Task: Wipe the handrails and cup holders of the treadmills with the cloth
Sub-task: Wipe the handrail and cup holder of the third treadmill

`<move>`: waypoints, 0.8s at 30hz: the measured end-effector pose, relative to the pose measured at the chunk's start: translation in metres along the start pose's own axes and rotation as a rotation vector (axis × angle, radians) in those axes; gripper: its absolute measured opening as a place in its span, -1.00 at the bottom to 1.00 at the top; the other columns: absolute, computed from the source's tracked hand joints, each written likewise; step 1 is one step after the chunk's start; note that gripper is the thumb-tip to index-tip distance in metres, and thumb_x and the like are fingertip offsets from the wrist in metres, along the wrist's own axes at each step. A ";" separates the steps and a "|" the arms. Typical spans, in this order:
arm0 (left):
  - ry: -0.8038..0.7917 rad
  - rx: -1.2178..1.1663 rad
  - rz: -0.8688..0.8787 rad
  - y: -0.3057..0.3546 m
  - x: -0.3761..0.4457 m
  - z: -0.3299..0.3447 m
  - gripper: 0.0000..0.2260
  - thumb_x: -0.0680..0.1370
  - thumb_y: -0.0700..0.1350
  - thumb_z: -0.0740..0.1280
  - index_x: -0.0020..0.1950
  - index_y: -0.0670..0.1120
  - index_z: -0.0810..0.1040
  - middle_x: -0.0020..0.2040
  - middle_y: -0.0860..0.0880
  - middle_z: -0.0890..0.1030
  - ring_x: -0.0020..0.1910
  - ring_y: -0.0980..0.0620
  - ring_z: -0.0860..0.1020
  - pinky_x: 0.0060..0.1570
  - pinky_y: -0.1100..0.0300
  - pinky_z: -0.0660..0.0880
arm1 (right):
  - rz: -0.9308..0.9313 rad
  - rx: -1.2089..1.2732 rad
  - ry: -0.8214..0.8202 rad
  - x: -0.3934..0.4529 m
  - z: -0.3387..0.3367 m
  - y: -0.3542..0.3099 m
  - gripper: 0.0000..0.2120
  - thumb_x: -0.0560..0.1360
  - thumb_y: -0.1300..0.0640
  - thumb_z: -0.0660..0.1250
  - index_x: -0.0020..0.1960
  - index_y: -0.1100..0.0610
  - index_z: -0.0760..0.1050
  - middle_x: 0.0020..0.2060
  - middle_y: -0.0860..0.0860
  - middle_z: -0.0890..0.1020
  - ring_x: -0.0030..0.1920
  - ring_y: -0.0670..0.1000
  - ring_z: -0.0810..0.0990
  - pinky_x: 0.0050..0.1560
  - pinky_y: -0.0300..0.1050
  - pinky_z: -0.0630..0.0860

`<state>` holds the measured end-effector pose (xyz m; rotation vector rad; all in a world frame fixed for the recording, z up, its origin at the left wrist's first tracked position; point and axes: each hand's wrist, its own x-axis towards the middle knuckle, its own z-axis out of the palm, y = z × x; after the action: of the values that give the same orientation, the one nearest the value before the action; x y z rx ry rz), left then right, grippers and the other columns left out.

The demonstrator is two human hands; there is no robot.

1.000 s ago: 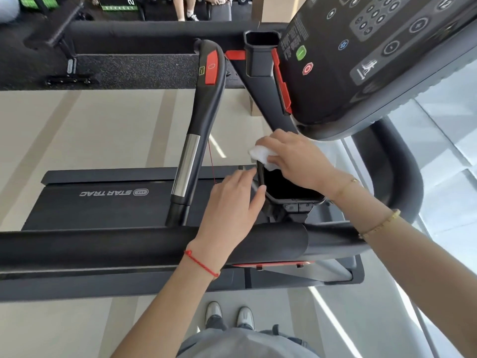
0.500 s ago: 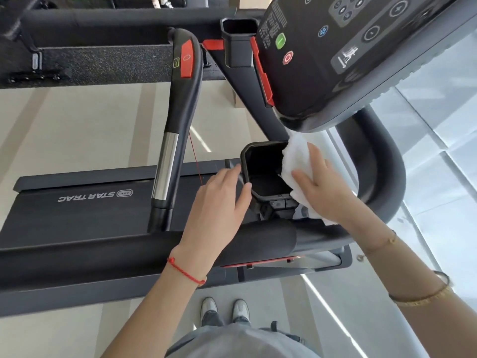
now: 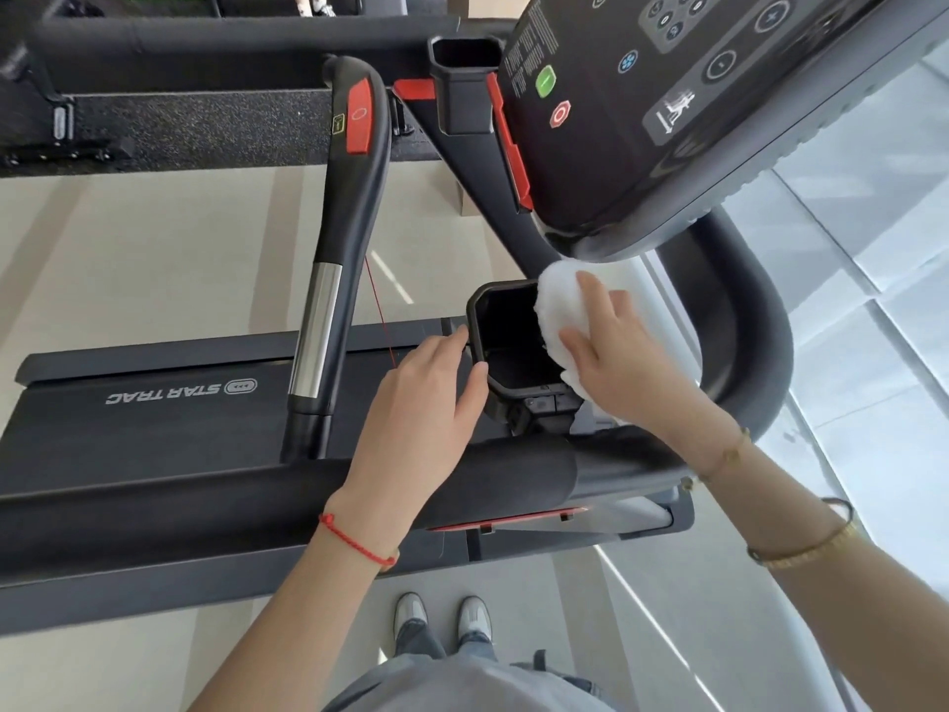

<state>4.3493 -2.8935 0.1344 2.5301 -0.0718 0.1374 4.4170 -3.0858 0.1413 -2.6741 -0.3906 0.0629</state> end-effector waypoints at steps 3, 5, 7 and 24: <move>-0.006 0.021 -0.009 0.001 0.000 0.000 -0.59 0.66 0.02 0.12 0.49 -0.05 0.33 0.18 -0.01 0.54 0.10 0.01 0.53 0.06 0.08 0.49 | -0.173 -0.118 -0.025 0.028 -0.005 -0.004 -0.52 0.61 0.17 0.18 0.49 0.18 0.17 0.29 0.21 0.35 0.26 0.24 0.36 0.24 0.01 0.30; -0.005 0.024 -0.013 0.001 0.000 0.001 -0.58 0.66 0.03 0.11 0.50 -0.05 0.32 0.20 0.00 0.54 0.10 0.01 0.53 0.06 0.09 0.49 | -0.336 -0.225 -0.061 0.045 -0.005 -0.008 -0.54 0.60 0.16 0.19 0.48 0.17 0.24 0.29 0.17 0.41 0.27 0.22 0.38 0.28 0.05 0.30; -0.001 0.025 -0.020 0.001 0.000 0.001 -0.58 0.66 0.04 0.11 0.50 -0.05 0.33 0.22 0.00 0.53 0.11 0.01 0.54 0.06 0.10 0.48 | -0.467 -0.268 -0.136 0.058 -0.005 -0.014 -0.55 0.60 0.15 0.20 0.47 0.15 0.26 0.28 0.14 0.44 0.26 0.19 0.41 0.27 0.04 0.31; -0.004 0.028 -0.030 0.003 -0.001 0.001 -0.57 0.66 0.02 0.10 0.51 -0.06 0.31 0.20 0.01 0.53 0.13 0.00 0.52 0.07 0.08 0.48 | -0.476 -0.263 -0.185 0.066 -0.011 0.000 -0.54 0.61 0.12 0.17 0.49 0.12 0.21 0.26 0.15 0.41 0.23 0.21 0.40 0.25 0.09 0.32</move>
<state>4.3486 -2.8967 0.1352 2.5585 -0.0344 0.1220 4.4813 -3.0715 0.1524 -2.7557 -1.1531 0.1215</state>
